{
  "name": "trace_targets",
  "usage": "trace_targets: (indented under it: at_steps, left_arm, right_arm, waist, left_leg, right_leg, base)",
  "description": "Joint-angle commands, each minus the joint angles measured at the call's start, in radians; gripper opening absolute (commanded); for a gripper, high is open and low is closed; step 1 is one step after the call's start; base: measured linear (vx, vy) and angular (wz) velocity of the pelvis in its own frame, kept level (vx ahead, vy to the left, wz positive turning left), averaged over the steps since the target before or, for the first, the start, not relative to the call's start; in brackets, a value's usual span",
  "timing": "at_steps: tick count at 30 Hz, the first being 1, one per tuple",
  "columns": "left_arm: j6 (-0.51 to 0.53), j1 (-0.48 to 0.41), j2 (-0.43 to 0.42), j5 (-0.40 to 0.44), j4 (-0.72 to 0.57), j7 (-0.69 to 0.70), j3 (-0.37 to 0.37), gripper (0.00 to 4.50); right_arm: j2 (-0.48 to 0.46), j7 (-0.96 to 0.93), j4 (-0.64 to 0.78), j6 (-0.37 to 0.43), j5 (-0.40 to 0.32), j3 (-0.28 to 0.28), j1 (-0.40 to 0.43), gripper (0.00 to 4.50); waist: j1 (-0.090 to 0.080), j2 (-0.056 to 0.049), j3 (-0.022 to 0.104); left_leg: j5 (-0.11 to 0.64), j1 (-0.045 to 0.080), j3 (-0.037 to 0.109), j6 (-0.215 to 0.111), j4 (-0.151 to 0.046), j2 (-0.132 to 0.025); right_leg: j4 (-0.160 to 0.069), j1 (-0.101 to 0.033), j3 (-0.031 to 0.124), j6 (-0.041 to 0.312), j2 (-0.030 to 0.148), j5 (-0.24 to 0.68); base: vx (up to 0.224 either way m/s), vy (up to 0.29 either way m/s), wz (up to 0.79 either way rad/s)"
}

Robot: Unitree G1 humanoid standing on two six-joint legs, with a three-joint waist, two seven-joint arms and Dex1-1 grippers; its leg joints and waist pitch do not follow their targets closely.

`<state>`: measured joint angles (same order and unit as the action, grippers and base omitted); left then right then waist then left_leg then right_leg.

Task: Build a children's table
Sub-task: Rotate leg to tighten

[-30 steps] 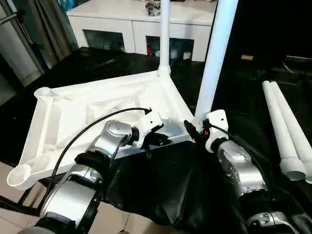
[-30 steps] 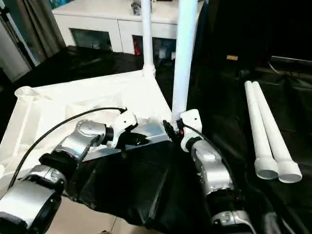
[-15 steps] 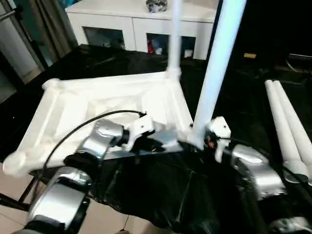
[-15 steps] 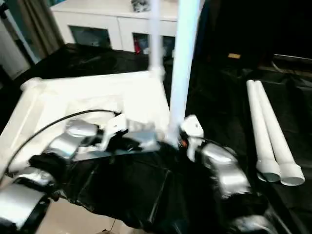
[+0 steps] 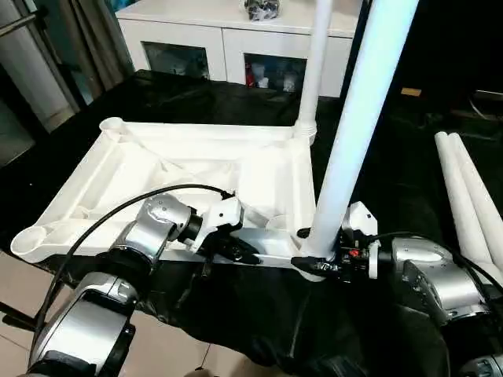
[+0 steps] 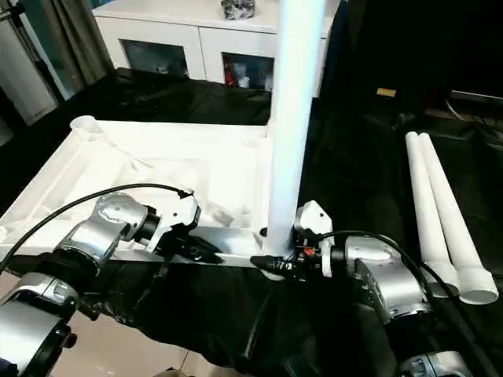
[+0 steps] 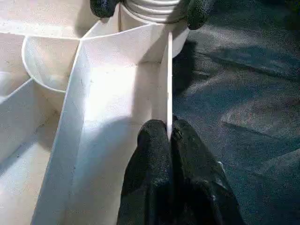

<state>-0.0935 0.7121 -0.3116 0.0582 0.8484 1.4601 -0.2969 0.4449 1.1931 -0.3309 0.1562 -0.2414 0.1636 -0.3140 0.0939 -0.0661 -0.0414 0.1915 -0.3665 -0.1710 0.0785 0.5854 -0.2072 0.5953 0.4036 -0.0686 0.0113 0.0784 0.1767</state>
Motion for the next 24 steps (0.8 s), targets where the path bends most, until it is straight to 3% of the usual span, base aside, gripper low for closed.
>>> trace_targets:
  at_steps: [1,4,6,8,10,11,12,14,17,19,21,24]
  left_arm:
    - [0.001,0.003,0.001,-0.001,-0.008,-0.008,-0.004,0.0]
    - [0.014,0.021,0.021,0.018,0.021,-0.112,0.01,0.0]
    - [0.062,0.059,0.06,0.036,0.074,-0.283,0.039,0.0]
    - [0.085,0.073,0.08,0.032,0.089,-0.338,0.055,0.0]
    - [0.12,0.096,0.129,0.024,0.105,-0.439,0.076,0.0]
    - [0.121,0.096,0.13,0.024,0.105,-0.441,0.077,0.0]
    - [0.134,0.106,0.157,0.021,0.111,-0.489,0.085,0.0]
    - [0.139,0.112,0.179,0.02,0.115,-0.52,0.089,0.0]
    - [0.129,0.118,0.212,0.02,0.123,-0.551,0.087,0.0]
    - [0.122,0.113,0.219,0.023,0.119,-0.548,0.083,0.0]
    - [0.112,0.105,0.215,0.031,0.114,-0.538,0.073,0.0]
    - [0.093,0.088,0.191,0.027,0.1,-0.48,0.067,0.0]
  right_arm:
    - [-0.018,-0.006,0.018,0.03,0.002,0.031,0.024,2.82]
    - [-0.071,-0.135,-0.017,-0.001,0.036,0.007,0.025,2.78]
    - [-0.134,-0.362,-0.107,-0.034,0.114,-0.02,-0.001,2.77]
    - [-0.16,-0.456,-0.142,-0.041,0.139,-0.033,-0.014,2.77]
    - [-0.234,-0.635,-0.197,-0.026,0.151,-0.077,-0.043,2.77]
    - [-0.236,-0.638,-0.198,-0.026,0.151,-0.078,-0.044,2.76]
    - [-0.277,-0.708,-0.21,-0.018,0.148,-0.095,-0.055,2.75]
    - [-0.31,-0.762,-0.219,-0.018,0.152,-0.102,-0.063,2.74]
    - [-0.364,-0.83,-0.246,-0.074,0.169,-0.11,-0.075,2.74]
    - [-0.375,-0.843,-0.262,-0.106,0.168,-0.118,-0.08,3.3]
    - [-0.382,-0.84,-0.274,-0.11,0.148,-0.138,-0.088,3.44]
    - [-0.358,-0.78,-0.256,-0.117,0.138,-0.136,-0.088,3.65]
  waist:
    - [0.004,0.017,0.064]
    - [0.001,0.015,0.06]
    - [-0.006,0.013,0.055]
    - [-0.012,0.016,0.051]
    - [-0.017,0.014,0.047]
    - [-0.019,0.015,0.049]
    - [-0.019,0.017,0.05]
    - [-0.02,0.012,0.051]
    - [-0.022,0.012,0.055]
    - [-0.021,0.012,0.056]
    - [-0.02,0.007,0.056]
    - [-0.022,0.009,0.056]
  left_leg:
    - [0.133,0.002,-0.002,-0.094,-0.06,-0.022]
    - [0.156,0.003,-0.002,-0.078,-0.062,-0.022]
    - [0.201,0.009,0.0,-0.037,-0.069,-0.018]
    - [0.23,0.01,0.003,-0.018,-0.073,-0.013]
    - [0.263,0.017,0.003,-0.006,-0.075,-0.008]
    - [0.271,0.021,0.003,-0.007,-0.075,-0.008]
    - [0.26,0.016,0.004,-0.013,-0.077,-0.008]
    - [0.256,0.016,0.004,-0.014,-0.077,-0.01]
    - [0.245,0.014,0.003,-0.02,-0.076,-0.01]
    - [0.237,0.013,0.002,-0.027,-0.075,-0.01]
    - [0.233,0.012,0.003,-0.034,-0.075,-0.01]
    - [0.236,0.01,0.002,-0.044,-0.075,-0.01]
  right_leg:
    - [-0.061,-0.059,0.037,0.246,0.061,0.143]
    - [-0.066,-0.055,0.037,0.235,0.062,0.189]
    - [-0.077,-0.05,0.036,0.207,0.064,0.297]
    - [-0.086,-0.053,0.033,0.182,0.063,0.37]
    - [-0.099,-0.047,0.034,0.145,0.063,0.464]
    - [-0.101,-0.045,0.036,0.146,0.063,0.461]
    - [-0.098,-0.05,0.037,0.146,0.061,0.431]
    - [-0.097,-0.047,0.038,0.153,0.061,0.404]
    - [-0.091,-0.05,0.039,0.168,0.06,0.334]
    - [-0.087,-0.052,0.04,0.181,0.06,0.294]
    - [-0.084,-0.054,0.039,0.189,0.059,0.271]
    - [-0.084,-0.056,0.039,0.194,0.059,0.26]
  base:
    - [0.0,0.0,0.0]
    - [0.0,0.0,0.0]
    - [0.0,0.0,0.0]
    - [0.0,0.0,0.0]
    - [0.0,0.0,0.0]
    - [0.0,0.0,0.0]
    - [0.0,0.0,0.0]
    - [0.0,0.0,0.0]
    - [0.0,0.0,0.0]
    - [0.0,0.0,0.0]
    - [0.0,0.0,0.0]
    - [0.0,0.0,0.0]
